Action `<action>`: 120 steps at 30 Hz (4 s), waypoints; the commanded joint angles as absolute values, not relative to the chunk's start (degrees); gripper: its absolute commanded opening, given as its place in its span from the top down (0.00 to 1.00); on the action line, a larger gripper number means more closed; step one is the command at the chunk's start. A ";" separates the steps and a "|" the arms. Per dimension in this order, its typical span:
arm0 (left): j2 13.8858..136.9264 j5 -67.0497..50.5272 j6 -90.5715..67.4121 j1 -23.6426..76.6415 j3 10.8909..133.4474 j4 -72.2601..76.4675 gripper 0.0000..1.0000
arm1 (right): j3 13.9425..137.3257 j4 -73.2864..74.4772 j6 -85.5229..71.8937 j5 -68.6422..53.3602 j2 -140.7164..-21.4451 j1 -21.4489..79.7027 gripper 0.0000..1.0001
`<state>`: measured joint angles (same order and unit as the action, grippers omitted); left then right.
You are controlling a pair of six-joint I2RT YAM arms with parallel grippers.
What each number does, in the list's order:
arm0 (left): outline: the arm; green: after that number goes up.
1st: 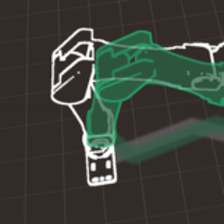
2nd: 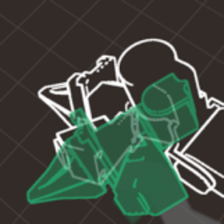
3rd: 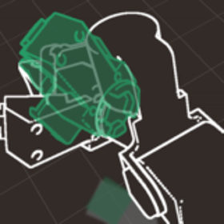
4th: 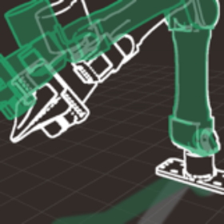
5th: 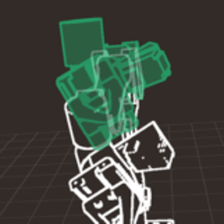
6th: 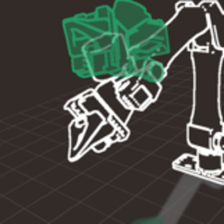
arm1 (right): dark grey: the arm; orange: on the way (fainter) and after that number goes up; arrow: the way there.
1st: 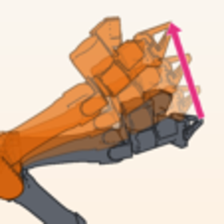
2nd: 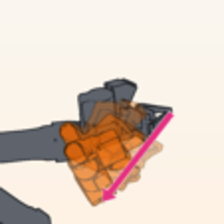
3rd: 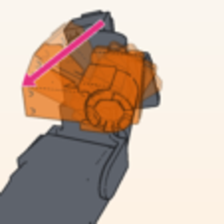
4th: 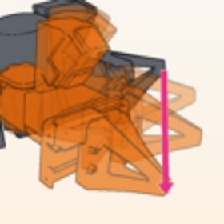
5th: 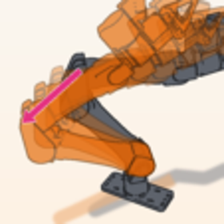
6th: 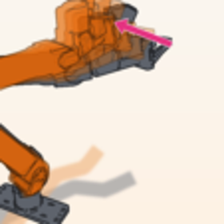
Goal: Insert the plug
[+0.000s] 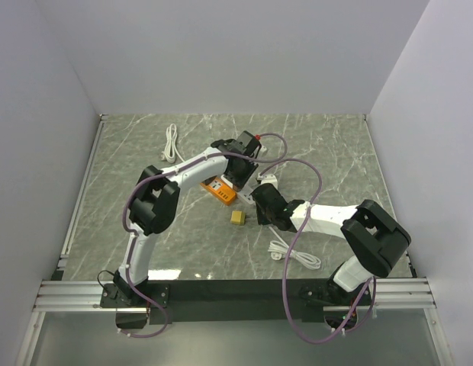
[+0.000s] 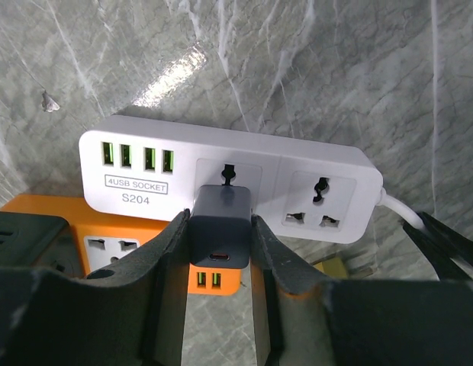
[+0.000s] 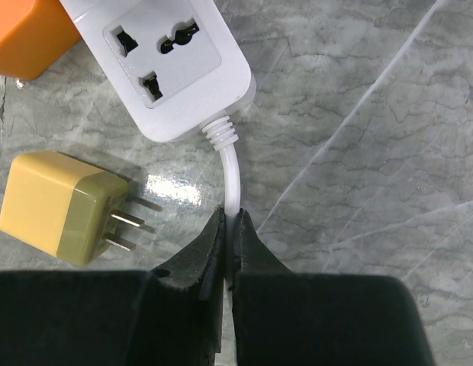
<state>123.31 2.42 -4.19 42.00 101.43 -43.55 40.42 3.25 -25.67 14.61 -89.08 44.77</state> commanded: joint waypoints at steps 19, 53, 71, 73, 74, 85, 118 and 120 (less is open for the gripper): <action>113.48 5.36 -14.23 44.38 79.11 -18.30 0.01 | 39.64 6.68 -27.42 16.52 -88.77 45.70 1.00; 41.05 20.57 -26.45 44.38 22.24 17.40 0.01 | 37.37 -3.04 -18.54 6.80 -66.78 47.55 0.19; 41.92 17.23 -25.58 44.38 19.77 20.57 0.01 | 38.41 -8.77 -16.44 2.81 -84.81 49.39 0.33; 42.27 17.23 -25.49 44.38 19.86 20.74 0.01 | 37.88 -10.71 -14.95 1.33 -85.51 49.39 0.35; 42.62 17.31 -25.49 44.38 19.95 20.66 0.01 | 37.88 -11.16 -14.68 0.97 -85.87 49.39 0.35; 43.07 17.40 -25.31 44.38 20.13 20.21 0.01 | 38.68 -10.02 -14.94 -0.79 -89.92 49.39 0.52; 47.81 -2.80 -26.72 42.81 21.88 24.08 0.00 | 32.62 -19.24 -9.58 -1.50 -80.80 49.39 1.00; 49.04 -5.26 -27.50 42.28 22.41 24.26 0.01 | 31.38 -20.12 -9.06 -0.97 -77.62 50.71 1.00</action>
<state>47.94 2.09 -26.26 43.11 19.57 20.38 32.51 -15.40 -10.90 -1.45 -83.85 49.30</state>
